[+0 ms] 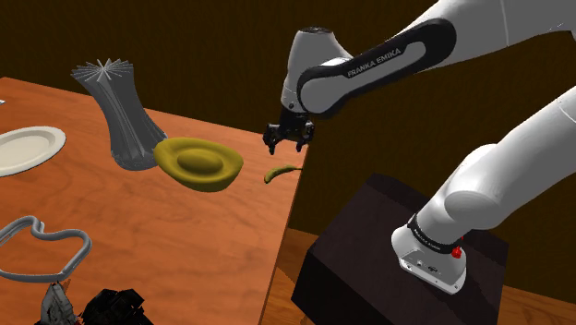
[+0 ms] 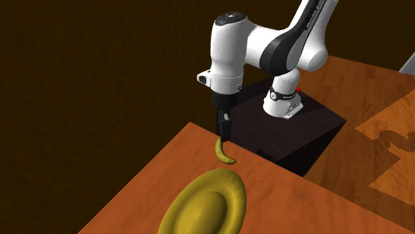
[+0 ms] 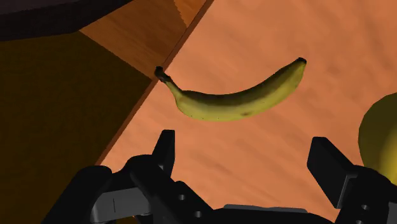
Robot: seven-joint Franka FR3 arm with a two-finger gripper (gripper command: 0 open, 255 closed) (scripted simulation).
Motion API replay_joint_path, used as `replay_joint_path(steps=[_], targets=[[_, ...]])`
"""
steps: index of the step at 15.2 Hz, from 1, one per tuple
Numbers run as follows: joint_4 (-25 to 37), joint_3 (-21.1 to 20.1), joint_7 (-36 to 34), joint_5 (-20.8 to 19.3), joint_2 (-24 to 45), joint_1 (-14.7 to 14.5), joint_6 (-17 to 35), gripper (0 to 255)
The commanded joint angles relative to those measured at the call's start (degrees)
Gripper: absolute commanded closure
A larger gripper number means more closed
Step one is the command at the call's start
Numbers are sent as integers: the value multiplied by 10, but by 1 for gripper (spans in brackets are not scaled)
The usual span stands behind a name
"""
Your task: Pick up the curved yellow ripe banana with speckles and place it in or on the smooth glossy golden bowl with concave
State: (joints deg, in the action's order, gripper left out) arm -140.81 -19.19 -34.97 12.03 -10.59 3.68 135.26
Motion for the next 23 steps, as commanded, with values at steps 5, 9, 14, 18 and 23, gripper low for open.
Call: replay_joint_path(steps=[5,9,14,18,23], targets=[[-9,63,80,105,1,16,-7,0],[-17,57,84,112,25,12,27,0],[-20,55,85,114,35,10,40,0],[-20,55,85,114,35,10,40,0],[-20,55,85,114,35,10,40,255]])
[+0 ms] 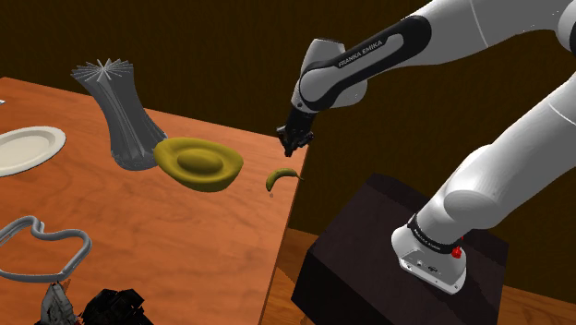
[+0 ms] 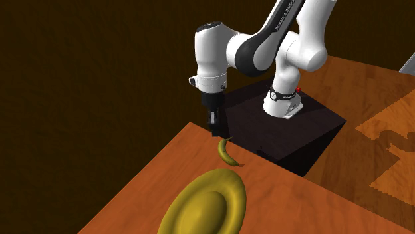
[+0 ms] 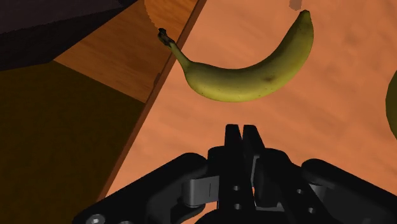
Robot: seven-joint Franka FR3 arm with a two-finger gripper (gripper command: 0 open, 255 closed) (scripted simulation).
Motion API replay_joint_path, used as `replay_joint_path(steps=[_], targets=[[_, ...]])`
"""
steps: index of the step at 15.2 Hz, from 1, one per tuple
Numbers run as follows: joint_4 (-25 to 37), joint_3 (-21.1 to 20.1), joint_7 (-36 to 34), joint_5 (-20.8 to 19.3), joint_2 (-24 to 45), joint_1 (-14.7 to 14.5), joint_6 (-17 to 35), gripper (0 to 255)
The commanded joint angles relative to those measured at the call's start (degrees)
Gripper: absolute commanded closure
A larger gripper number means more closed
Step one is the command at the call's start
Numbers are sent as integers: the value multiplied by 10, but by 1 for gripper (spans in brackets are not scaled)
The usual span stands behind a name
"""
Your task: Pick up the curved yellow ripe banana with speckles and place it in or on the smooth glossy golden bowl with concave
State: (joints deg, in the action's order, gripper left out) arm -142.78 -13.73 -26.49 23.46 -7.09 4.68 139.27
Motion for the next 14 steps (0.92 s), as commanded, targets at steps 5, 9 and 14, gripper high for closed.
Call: replay_joint_path(steps=[5,9,14], targets=[[0,0,0,0,0,0,0,255],[-31,-39,-121,8,-9,-20,53,0],[-43,-101,-309,-16,15,-37,127,0]])
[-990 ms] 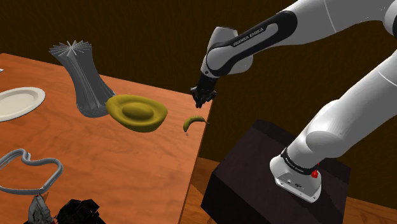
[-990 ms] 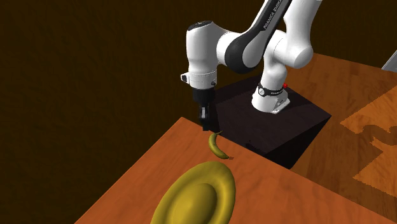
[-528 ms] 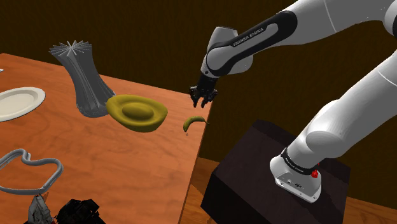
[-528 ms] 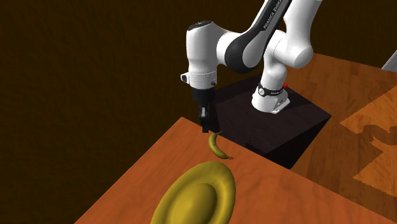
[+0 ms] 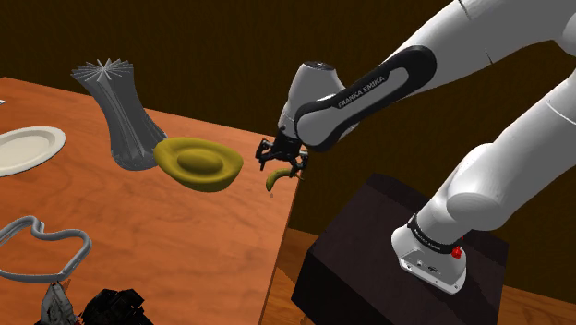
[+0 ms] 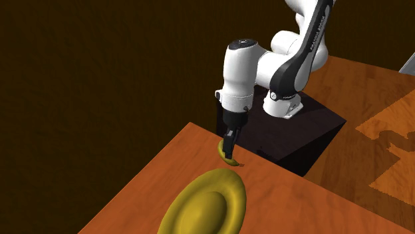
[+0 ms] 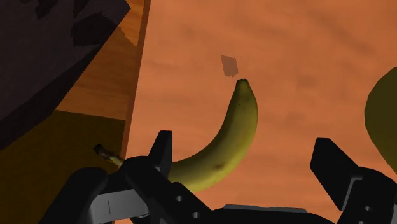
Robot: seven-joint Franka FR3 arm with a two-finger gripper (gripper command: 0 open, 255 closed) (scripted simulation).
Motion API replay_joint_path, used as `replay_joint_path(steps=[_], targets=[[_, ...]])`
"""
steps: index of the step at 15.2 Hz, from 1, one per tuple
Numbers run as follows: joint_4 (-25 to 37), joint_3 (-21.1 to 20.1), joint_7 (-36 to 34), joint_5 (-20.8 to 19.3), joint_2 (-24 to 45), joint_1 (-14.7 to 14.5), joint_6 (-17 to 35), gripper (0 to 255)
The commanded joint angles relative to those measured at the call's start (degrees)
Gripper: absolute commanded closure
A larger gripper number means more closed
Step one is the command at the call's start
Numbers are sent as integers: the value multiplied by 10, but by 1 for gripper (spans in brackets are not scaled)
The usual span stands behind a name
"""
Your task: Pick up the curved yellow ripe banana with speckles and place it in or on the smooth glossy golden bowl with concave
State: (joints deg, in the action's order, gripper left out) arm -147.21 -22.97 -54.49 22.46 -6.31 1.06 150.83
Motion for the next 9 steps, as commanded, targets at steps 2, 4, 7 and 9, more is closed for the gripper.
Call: replay_joint_path(steps=[2,4,7,9], targets=[[1,-10,-32,-10,26,-2,30,0],[2,-13,-36,-15,45,-2,48,0],[4,-14,-41,-23,69,-3,71,0],[4,-14,-41,-23,69,-4,71,0]])
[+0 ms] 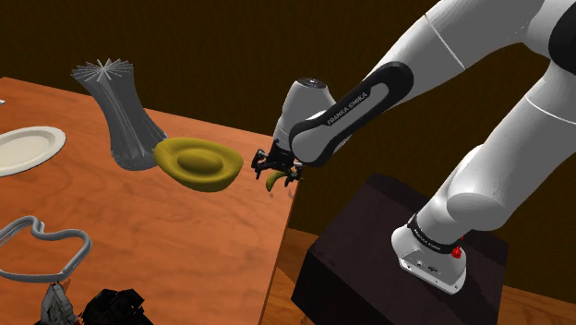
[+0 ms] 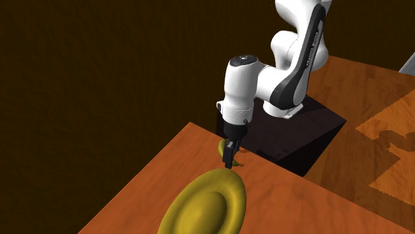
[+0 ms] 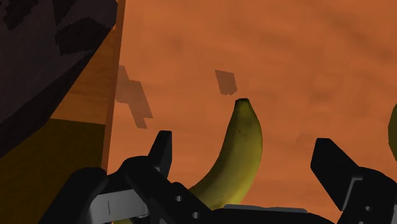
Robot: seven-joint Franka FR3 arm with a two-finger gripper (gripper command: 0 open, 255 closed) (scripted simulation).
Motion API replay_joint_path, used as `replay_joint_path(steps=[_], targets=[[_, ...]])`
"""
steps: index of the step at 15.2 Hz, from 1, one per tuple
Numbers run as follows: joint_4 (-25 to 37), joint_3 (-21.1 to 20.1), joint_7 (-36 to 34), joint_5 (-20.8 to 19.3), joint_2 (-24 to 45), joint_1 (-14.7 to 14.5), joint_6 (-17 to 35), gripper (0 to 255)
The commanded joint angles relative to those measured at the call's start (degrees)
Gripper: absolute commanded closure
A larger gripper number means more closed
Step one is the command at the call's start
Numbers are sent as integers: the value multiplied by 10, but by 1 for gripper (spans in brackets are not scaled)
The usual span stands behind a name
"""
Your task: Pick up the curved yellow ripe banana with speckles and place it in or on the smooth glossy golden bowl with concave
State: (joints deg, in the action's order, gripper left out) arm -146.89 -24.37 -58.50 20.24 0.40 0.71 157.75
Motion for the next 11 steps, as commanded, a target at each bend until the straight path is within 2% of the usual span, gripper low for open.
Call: replay_joint_path(steps=[1,6,7,11], targets=[[1,0,-1,-1,2,0,2,0],[1,0,-1,-1,2,0,2,0],[1,0,-1,-1,2,0,2,255],[0,0,-1,-1,2,0,2,255]])
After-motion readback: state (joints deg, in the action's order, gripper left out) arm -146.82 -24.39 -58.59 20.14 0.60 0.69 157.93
